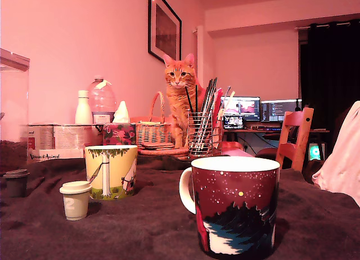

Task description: Pick up the coffee capsules on the table and drop them inside the coffee cup

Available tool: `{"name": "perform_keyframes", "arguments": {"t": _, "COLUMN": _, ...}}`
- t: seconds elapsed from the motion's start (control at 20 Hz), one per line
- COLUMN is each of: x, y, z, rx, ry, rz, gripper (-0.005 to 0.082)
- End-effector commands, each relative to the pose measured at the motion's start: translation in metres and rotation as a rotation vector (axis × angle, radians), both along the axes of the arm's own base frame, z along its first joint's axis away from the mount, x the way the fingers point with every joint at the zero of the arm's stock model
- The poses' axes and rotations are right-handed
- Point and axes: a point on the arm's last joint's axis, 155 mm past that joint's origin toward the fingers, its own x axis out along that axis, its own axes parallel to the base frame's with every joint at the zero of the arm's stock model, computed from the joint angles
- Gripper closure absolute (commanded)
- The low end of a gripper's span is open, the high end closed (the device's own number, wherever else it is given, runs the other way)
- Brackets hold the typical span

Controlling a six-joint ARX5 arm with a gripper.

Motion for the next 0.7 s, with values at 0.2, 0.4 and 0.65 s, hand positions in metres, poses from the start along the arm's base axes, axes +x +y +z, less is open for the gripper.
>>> {"name": "perform_keyframes", "arguments": {"t": 0.2, "x": 0.0, "y": 0.0, "z": 0.038, "rx": -0.034, "ry": -0.155, "rz": 0.005, "gripper": 0.079}}
{"name": "perform_keyframes", "arguments": {"t": 0.4, "x": 0.0, "y": -0.002, "z": 0.044, "rx": -0.038, "ry": -0.171, "rz": -0.007, "gripper": 0.079}}
{"name": "perform_keyframes", "arguments": {"t": 0.65, "x": -0.008, "y": -0.011, "z": 0.1, "rx": -0.048, "ry": -0.298, "rz": -0.057, "gripper": 0.0788}}
